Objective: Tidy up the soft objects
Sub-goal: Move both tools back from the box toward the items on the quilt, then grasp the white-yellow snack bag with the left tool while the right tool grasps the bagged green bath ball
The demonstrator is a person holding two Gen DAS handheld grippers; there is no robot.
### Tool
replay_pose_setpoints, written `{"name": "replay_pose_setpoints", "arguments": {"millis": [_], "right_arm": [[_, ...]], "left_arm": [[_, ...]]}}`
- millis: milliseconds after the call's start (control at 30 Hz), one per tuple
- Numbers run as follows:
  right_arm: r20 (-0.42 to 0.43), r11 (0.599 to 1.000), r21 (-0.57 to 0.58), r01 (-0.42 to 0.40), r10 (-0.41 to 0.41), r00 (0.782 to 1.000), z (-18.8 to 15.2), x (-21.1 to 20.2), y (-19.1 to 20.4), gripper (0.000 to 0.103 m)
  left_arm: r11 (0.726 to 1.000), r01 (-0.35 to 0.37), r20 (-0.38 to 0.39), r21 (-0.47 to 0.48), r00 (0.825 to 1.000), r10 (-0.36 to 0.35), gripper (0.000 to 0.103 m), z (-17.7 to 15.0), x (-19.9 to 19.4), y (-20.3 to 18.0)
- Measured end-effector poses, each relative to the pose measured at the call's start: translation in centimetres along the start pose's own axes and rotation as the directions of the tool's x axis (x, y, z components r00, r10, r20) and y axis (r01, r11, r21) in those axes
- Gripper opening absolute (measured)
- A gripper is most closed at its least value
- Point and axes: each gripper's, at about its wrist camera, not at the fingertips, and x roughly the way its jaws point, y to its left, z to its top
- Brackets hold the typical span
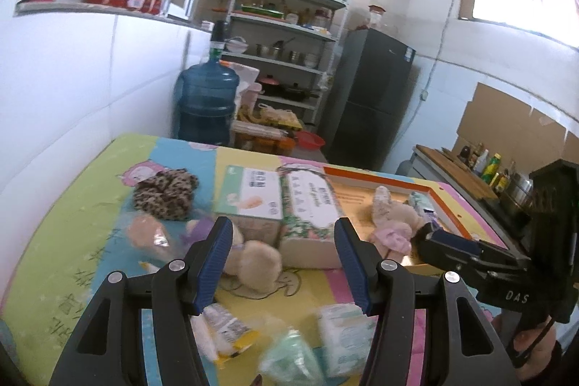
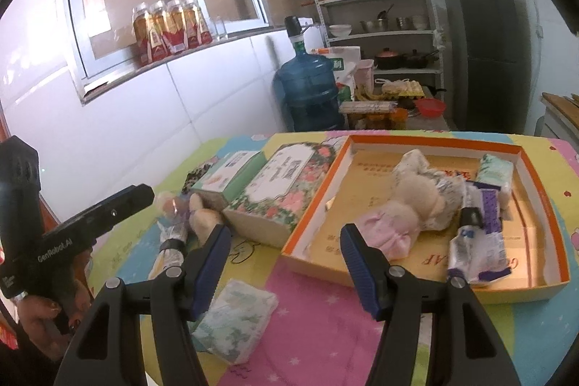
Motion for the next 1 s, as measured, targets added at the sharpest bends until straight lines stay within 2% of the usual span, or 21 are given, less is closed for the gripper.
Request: {"name": "replay_pose_setpoints", "arguments": {"millis": [333,500,700,1000], "right_arm": [[-0.032,0.999,-0.029,-0.017,0.016,0.999,-0.9,1.5,3.1,0.063],[-0.062,0.996,-0.068,-0.057,0.053,0.997,-1.2,2.5,5.1,0.063],[-0.125,0.981,-0.146,-0.127,0.11,0.986,-2.5,4.2,8.0,0.063],[-0.202,0.958,-0.224,-0.178,0.133,0.97,-4.3,6.1,10.0,0.063]], "left_arm": [[0.998,-0.044,0.002,-0.04,0.999,0.044,0.06,-1.3,-1.1,3.2],[0.995,-0.064,-0.007,-0.07,0.998,0.064,0.06,-2.0,-1.3,4.8],[0.991,-0.092,-0.025,-0.096,0.996,0.09,0.06,-2.9,-1.2,6.3],[0.987,-0.119,-0.058,-0.107,0.992,0.114,0.06,-4.1,-0.6,7.4]]}}
